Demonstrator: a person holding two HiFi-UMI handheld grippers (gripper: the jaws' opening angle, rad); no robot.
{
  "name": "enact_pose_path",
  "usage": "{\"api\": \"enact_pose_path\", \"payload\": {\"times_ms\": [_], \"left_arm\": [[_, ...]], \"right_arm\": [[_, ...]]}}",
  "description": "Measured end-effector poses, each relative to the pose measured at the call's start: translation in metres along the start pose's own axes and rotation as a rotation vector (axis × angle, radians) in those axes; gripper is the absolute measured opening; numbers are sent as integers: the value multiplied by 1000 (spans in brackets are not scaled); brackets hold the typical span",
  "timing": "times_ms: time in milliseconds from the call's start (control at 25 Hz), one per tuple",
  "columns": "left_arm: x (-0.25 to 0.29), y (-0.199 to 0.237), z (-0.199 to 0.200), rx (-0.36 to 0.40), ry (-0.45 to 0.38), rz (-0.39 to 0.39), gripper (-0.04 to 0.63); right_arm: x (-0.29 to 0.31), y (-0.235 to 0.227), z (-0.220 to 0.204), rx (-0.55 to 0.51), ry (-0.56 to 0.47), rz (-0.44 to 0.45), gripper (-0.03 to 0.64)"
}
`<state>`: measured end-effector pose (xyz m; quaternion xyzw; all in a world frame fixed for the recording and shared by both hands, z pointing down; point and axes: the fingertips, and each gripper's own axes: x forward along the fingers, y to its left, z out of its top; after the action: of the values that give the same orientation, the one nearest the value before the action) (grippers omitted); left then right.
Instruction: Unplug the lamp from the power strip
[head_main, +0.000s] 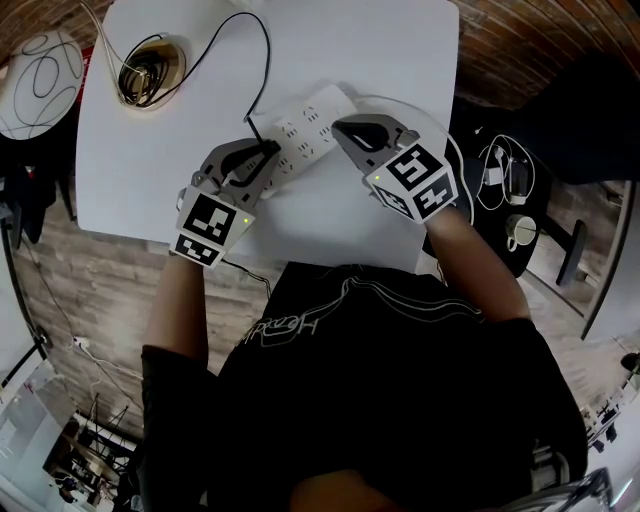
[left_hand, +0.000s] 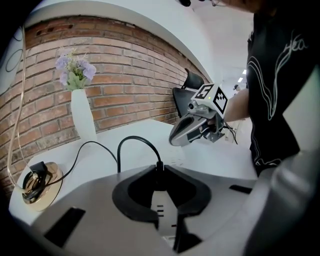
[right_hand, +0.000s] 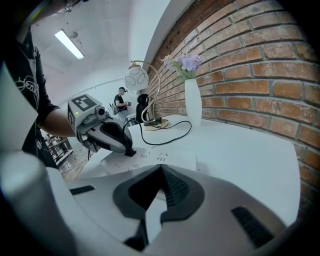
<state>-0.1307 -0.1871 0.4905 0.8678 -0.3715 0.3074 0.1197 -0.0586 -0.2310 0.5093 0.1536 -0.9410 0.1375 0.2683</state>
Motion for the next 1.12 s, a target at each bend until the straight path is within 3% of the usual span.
{"api": "enact_pose_path", "payload": {"times_ms": [400,560,640,880,1040,1120], "left_arm": [[0,2,-1,-218,17,-154,46],[0,3,-2,-259,32,-192,46],[0,3,0,-217,33,-165,46],[1,3,1,96,80,43,44],[0,-1,2,199,93,99,46],[0,-4,0,191,96,83,46]], "right_arm": [[0,0,-1,-47,12,-17,-4],[-1,0,0,-56,20,-16,-5],[0,0,0,-41,16,-19,-4],[2,2,-1,-53,52,-19,-5],[1,2,-1,-70,66,-22,-5],[1,2,-1,-72,65,-19,-5]]}}
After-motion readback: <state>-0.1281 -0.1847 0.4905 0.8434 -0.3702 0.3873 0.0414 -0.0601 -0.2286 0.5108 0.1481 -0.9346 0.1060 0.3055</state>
